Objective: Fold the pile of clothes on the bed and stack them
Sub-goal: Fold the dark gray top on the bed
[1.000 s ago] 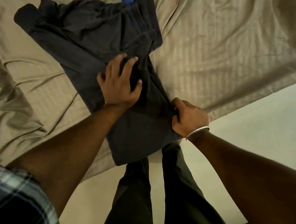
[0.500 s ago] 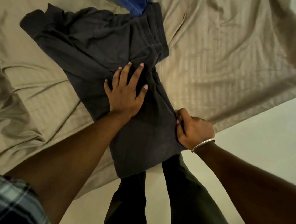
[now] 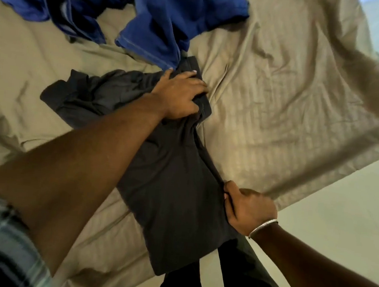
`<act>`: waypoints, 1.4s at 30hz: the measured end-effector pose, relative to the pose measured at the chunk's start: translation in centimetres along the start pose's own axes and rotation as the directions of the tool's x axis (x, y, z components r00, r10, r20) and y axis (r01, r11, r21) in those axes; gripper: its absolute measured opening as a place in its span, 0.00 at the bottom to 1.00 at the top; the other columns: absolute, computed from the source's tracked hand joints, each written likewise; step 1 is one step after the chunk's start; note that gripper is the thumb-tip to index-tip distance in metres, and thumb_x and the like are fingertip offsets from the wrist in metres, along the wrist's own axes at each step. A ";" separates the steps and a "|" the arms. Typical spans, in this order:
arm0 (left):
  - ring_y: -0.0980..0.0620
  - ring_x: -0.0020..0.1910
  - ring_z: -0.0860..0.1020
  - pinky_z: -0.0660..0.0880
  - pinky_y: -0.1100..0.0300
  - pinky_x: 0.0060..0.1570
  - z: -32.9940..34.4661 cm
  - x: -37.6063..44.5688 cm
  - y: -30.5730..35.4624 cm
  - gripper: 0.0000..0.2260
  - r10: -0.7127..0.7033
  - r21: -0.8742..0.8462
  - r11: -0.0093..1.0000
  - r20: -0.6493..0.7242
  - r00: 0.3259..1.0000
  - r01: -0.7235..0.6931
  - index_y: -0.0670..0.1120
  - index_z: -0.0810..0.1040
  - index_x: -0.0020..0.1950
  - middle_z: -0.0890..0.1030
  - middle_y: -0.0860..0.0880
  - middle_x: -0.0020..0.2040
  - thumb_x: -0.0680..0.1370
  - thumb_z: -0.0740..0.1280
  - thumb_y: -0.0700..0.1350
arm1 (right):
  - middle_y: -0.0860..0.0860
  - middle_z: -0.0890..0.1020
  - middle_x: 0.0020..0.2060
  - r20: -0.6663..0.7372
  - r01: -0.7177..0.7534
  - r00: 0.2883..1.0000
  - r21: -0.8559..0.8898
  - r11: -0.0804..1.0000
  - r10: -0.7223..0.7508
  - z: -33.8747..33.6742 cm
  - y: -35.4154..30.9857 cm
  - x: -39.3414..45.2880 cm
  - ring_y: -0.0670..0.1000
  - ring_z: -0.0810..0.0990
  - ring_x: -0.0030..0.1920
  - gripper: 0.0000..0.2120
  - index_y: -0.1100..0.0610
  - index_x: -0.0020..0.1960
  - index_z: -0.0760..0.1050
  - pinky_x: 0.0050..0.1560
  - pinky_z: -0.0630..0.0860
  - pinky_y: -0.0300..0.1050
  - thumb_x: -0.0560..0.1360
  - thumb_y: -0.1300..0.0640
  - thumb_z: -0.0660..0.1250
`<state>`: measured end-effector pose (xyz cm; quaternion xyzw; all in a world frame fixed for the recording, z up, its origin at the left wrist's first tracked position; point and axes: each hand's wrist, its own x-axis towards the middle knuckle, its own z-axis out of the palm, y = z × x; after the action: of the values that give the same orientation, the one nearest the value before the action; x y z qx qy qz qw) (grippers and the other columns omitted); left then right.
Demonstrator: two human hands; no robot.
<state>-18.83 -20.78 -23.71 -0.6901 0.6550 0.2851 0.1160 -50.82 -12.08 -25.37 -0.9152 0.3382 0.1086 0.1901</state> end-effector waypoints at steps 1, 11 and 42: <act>0.52 0.79 0.52 0.49 0.36 0.74 -0.7 0.4 -0.5 0.30 0.030 0.032 0.999 0.033 0.999 -0.031 0.54 0.63 0.77 0.62 0.55 0.78 0.75 0.65 0.48 | 0.48 0.76 0.26 0.002 -0.004 1.000 -0.005 1.000 0.004 0.0 0.0 0.1 0.54 0.75 0.23 0.10 0.51 0.51 0.72 0.21 0.67 0.40 0.73 0.48 0.60; 0.49 0.67 0.70 0.61 0.44 0.66 -2.8 1.2 0.4 0.20 0.257 0.503 0.819 0.111 0.960 -0.277 0.54 0.75 0.64 0.76 0.53 0.64 0.72 0.64 0.49 | 0.48 0.78 0.29 0.038 -0.017 0.999 0.033 0.999 0.016 -0.8 -0.2 0.2 0.54 0.78 0.29 0.11 0.50 0.52 0.68 0.24 0.65 0.42 0.79 0.44 0.53; 0.49 0.79 0.52 0.49 0.35 0.72 9.7 -19.0 -5.6 0.35 -0.260 0.061 0.963 -0.019 0.965 0.261 0.58 0.51 0.80 0.54 0.57 0.80 0.76 0.63 0.50 | 0.47 0.77 0.28 -0.079 0.160 0.985 0.077 0.984 -0.154 -0.3 0.6 -0.6 0.55 0.79 0.30 0.30 0.49 0.44 0.73 0.28 0.69 0.41 0.70 0.24 0.51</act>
<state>-15.38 0.94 -22.38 -0.7678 0.5677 0.2430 0.1706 -51.65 -12.24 -25.06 -0.9338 0.2758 0.0457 0.2233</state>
